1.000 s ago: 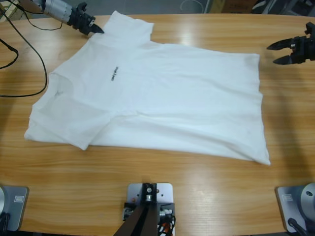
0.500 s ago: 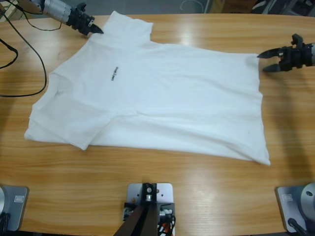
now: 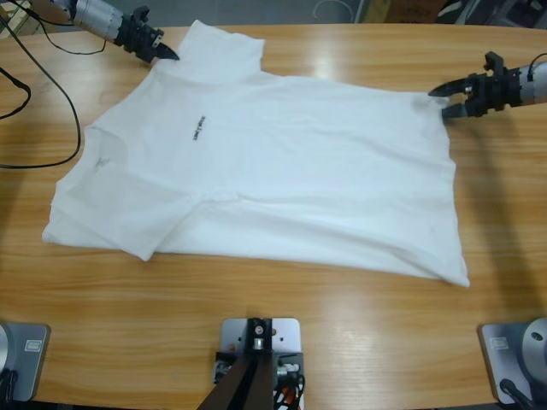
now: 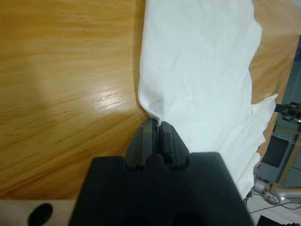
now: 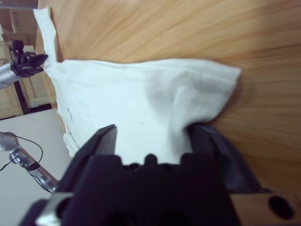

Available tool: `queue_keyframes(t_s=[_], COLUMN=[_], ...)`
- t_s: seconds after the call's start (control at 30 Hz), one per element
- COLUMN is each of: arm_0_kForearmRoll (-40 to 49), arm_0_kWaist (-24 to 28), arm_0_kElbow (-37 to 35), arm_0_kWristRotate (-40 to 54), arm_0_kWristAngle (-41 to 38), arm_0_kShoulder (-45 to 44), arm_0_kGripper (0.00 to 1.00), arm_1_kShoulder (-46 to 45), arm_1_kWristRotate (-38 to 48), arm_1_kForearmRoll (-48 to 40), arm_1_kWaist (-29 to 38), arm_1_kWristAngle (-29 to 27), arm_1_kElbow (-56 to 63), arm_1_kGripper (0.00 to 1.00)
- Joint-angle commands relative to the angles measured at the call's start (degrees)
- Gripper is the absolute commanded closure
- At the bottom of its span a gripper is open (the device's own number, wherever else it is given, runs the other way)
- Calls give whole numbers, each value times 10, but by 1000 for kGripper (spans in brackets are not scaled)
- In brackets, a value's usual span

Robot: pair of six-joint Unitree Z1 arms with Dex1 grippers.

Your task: Fold clothes

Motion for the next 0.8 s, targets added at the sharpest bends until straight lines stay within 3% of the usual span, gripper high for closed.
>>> queue_keyframes(t_s=[0.03, 0.33, 0.8], arm_0_kForearmRoll=[25, 47, 173], arm_0_kWaist=[-1, 4, 29], arm_0_kElbow=[-317, -318, -318], arm_0_kWristRotate=[-2, -1, 15], arm_0_kWristAngle=[-7, -6, -10], arm_0_kShoulder=[36, 22, -109], arm_0_kGripper=[1000, 1000, 1000], arm_1_kShoulder=[60, 22, -91], arm_1_kWristRotate=[3, 2, 6], arm_1_kForearmRoll=[-7, -6, 78], arm_1_kWaist=[8, 8, 8], arm_1_kWristAngle=[18, 20, 33], arm_1_kElbow=[9, 13, 3], arm_1_kGripper=[1000, 1000, 1000])
